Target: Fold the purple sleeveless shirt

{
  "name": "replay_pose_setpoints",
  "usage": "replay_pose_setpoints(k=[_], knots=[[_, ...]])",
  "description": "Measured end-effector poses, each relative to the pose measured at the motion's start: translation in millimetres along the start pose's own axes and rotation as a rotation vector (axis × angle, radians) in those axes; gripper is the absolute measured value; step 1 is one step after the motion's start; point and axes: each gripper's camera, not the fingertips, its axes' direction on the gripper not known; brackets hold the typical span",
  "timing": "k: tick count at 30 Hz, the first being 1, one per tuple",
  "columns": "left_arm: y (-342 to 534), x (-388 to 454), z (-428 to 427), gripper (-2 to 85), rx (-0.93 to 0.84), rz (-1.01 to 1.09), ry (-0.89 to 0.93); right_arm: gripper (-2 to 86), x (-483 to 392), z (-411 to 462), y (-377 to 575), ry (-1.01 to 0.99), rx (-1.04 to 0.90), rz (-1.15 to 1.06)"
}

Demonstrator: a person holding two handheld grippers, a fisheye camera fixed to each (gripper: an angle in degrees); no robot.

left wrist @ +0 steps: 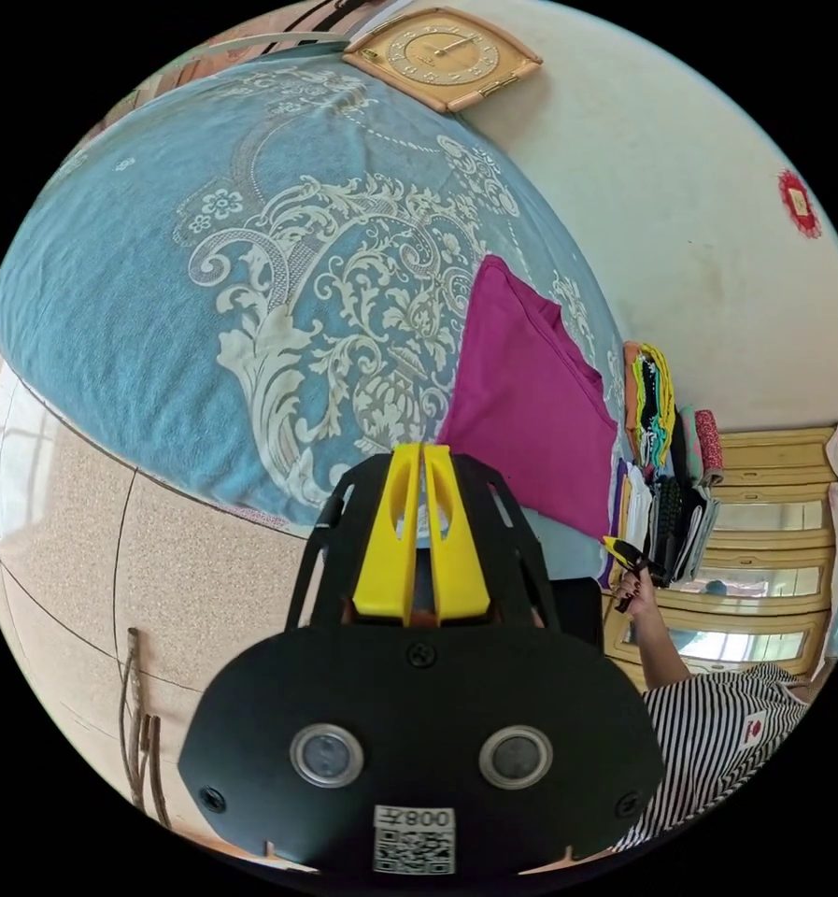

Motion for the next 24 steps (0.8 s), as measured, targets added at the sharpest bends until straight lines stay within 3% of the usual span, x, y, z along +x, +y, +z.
replay_pose_setpoints(k=[4, 7, 13, 18, 24], knots=[[12, 38, -4, 1.4, 0.06, 0.063, 0.002, 0.2, 2, -1, 7, -0.042, 0.029, 0.002], [22, 112, 16, 2.5, 0.017, 0.273, 0.037, 0.2, 0, -4, 9, -0.081, 0.055, -0.006], [67, 314, 124, 6.3, -0.236, 0.819, 0.166, 0.3, -20, -12, 7, -0.152, 0.098, -0.064], [120, 448, 201, 8.9, -0.291, 1.191, -0.008, 0.3, -37, -14, -1, -0.181, 0.107, -0.12], [146, 508, 253, 4.7, -0.251, 1.284, -0.244, 0.4, -46, 1, -22, -0.2, 0.08, -0.167]])
